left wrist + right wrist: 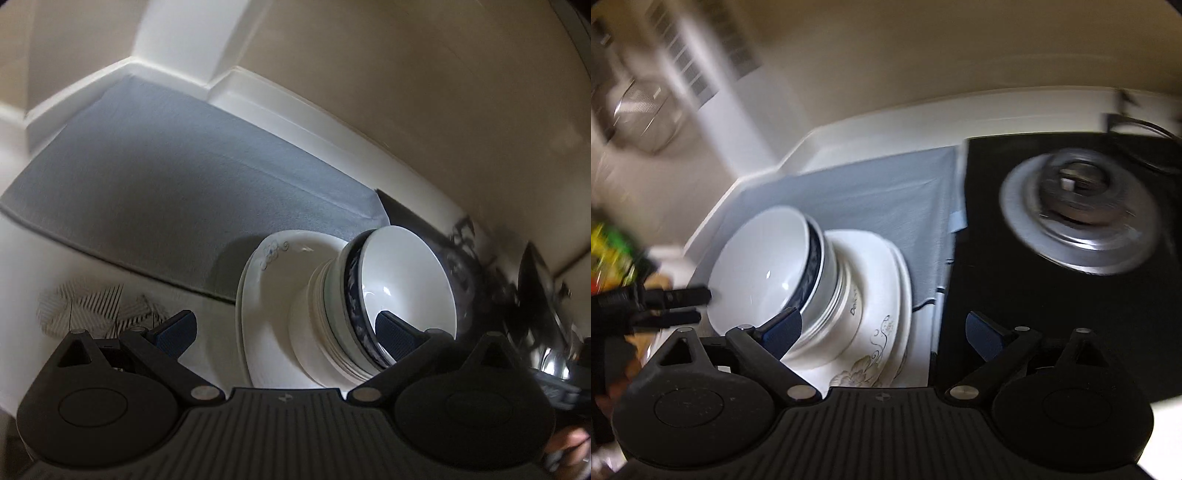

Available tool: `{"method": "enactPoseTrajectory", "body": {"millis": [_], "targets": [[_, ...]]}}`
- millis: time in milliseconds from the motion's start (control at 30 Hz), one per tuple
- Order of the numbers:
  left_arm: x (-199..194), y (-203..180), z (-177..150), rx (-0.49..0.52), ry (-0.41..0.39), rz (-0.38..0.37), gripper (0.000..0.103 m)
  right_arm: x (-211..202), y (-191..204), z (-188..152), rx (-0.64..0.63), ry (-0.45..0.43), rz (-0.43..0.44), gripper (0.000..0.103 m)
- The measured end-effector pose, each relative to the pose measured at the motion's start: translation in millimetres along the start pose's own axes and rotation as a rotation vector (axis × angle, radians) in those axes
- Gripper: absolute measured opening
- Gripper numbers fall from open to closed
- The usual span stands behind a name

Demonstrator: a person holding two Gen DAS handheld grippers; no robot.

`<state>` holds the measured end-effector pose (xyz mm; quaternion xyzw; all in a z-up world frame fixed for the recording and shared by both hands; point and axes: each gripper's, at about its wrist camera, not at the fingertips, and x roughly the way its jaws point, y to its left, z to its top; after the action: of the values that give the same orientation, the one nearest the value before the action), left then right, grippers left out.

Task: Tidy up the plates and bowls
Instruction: 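Close both grippers on the rim of the bottom white plate, then lift and carry the plates with bowls using both grippers onto the mat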

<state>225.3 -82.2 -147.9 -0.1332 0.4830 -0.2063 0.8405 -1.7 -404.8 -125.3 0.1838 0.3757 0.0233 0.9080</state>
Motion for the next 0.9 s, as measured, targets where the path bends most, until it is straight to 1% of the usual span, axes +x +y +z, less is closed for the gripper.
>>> {"method": "enactPoseTrajectory", "body": {"millis": [67,133,200,267,333,433,467,500,567,633,667,700,733,800,833,900], "targets": [[-3,1,-4,-0.024,-0.016,0.008,0.103,15,-5,6,-0.066,0.031,0.046,0.096],[-5,2,-9,-0.05,-0.026,0.009,0.103,31,-8,10,-0.105,0.066,0.063,0.093],[-6,7,-14,-0.072,-0.023,0.005,0.103,43,-14,13,-0.116,0.097,0.083,0.09],[-5,15,-18,-0.09,-0.012,-0.006,0.103,49,-21,17,-0.088,0.098,0.107,0.088],[-2,21,-20,-0.101,0.02,-0.023,0.102,56,-25,21,-0.072,0.126,0.117,0.069],[7,24,-21,-0.074,0.067,-0.055,0.102,61,-24,21,-0.062,0.143,0.124,0.067],[12,25,-21,-0.067,0.087,-0.065,0.099,63,-22,20,-0.079,0.148,0.118,0.067],[18,27,-20,-0.067,0.109,-0.078,0.094,65,-20,19,-0.091,0.156,0.116,0.067],[33,29,-19,-0.074,0.17,-0.105,0.086,70,-17,15,-0.091,0.178,0.114,0.062],[45,31,-19,-0.078,0.219,-0.158,0.082,77,-15,9,-0.079,0.222,0.126,0.045],[50,30,-18,-0.063,0.246,-0.161,0.063,78,-15,5,-0.057,0.222,0.125,0.045],[57,28,-19,-0.046,0.273,-0.149,0.05,78,-16,3,-0.028,0.216,0.127,0.044],[62,27,-19,-0.043,0.289,-0.132,0.048,78,-19,1,0.004,0.213,0.134,0.043],[66,26,-15,-0.061,0.299,-0.121,0.048,78,-25,-1,0.071,0.202,0.136,0.041],[68,25,-12,-0.052,0.307,-0.116,0.048,77,-27,-2,0.096,0.194,0.136,0.039],[72,17,-7,-0.009,0.309,-0.08,0.049,76,-29,-4,0.119,0.18,0.133,0.039]]}}
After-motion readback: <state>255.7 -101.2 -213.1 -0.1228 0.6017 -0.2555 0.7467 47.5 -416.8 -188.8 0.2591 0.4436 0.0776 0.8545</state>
